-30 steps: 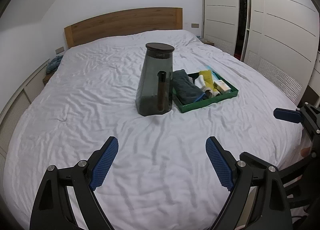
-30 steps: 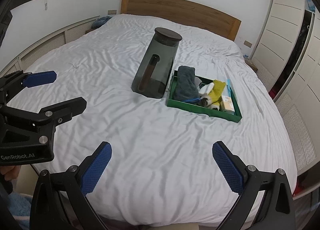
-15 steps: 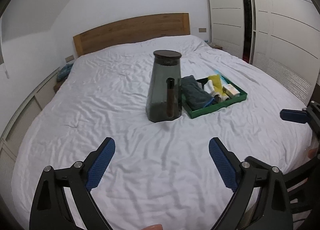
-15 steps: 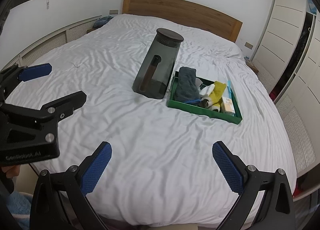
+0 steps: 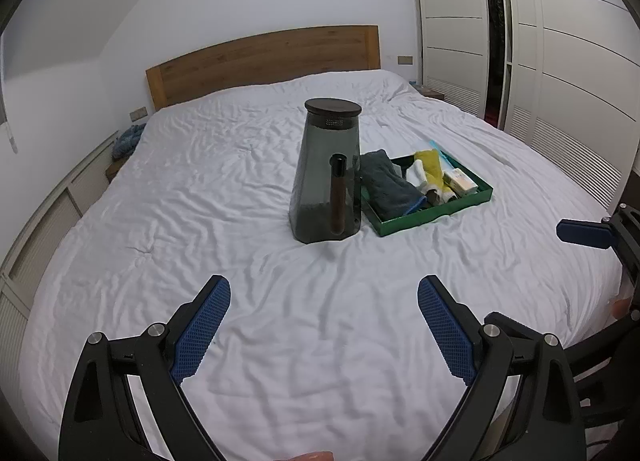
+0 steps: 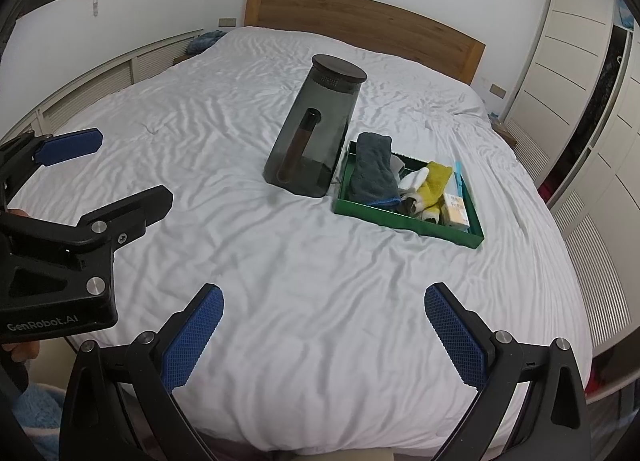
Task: Organize soft objects
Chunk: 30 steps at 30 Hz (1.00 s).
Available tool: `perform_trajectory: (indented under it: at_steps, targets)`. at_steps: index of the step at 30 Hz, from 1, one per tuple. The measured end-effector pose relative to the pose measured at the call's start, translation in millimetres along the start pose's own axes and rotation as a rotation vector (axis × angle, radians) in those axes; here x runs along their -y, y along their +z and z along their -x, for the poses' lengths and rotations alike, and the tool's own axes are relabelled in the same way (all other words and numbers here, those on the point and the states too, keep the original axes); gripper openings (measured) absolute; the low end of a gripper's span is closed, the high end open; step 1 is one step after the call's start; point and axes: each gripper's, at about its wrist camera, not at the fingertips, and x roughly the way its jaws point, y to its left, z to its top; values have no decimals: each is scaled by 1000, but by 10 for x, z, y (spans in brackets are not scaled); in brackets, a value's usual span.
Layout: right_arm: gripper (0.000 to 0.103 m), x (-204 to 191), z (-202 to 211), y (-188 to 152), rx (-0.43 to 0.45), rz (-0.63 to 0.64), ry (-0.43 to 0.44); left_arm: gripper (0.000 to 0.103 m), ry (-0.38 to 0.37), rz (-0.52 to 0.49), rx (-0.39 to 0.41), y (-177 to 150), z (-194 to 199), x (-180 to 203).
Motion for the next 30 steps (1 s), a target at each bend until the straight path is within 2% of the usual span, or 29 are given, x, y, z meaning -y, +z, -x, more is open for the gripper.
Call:
perform_trajectory:
  at_steps: [30]
  targets:
    - [103, 10, -21, 5, -4, -5, 0, 92, -17, 5, -22, -48, -47, -17]
